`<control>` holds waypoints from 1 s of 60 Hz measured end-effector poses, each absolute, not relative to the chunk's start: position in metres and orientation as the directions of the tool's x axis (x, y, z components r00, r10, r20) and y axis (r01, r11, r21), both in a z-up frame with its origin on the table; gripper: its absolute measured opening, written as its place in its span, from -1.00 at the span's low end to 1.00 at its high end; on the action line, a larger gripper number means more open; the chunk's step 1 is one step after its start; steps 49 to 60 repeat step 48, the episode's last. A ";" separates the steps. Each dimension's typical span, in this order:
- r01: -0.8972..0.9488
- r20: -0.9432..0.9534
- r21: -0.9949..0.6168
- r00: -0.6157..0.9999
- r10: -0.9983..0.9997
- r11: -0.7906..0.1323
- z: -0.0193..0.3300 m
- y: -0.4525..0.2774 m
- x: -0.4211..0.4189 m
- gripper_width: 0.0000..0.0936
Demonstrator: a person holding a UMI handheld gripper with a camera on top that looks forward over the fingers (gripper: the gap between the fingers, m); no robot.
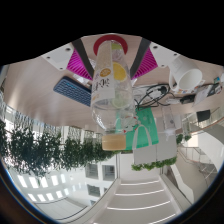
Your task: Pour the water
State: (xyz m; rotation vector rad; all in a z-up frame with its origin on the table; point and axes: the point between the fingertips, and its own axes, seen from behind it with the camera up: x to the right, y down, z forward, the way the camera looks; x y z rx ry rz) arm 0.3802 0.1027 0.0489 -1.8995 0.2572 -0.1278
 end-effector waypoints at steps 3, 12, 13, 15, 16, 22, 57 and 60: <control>-0.125 -0.046 -0.939 0.969 -0.243 -0.321 0.059 0.088 0.372 0.81; -0.127 -0.035 -0.935 0.962 -0.271 -0.331 0.090 0.019 0.340 0.79; -0.126 -0.033 -0.935 0.962 -0.272 -0.331 0.094 0.010 0.335 0.79; -0.125 -0.029 -0.935 0.960 -0.277 -0.333 0.104 -0.007 0.326 0.79; -0.125 -0.028 -0.935 0.959 -0.282 -0.333 0.110 -0.016 0.322 0.79; -0.132 -0.029 -0.937 0.953 -0.303 -0.324 0.148 -0.073 0.284 0.79; -0.069 0.020 -0.952 0.958 -0.285 -0.298 0.279 -0.262 0.115 0.80; -0.069 0.020 -0.952 0.958 -0.285 -0.298 0.279 -0.262 0.115 0.80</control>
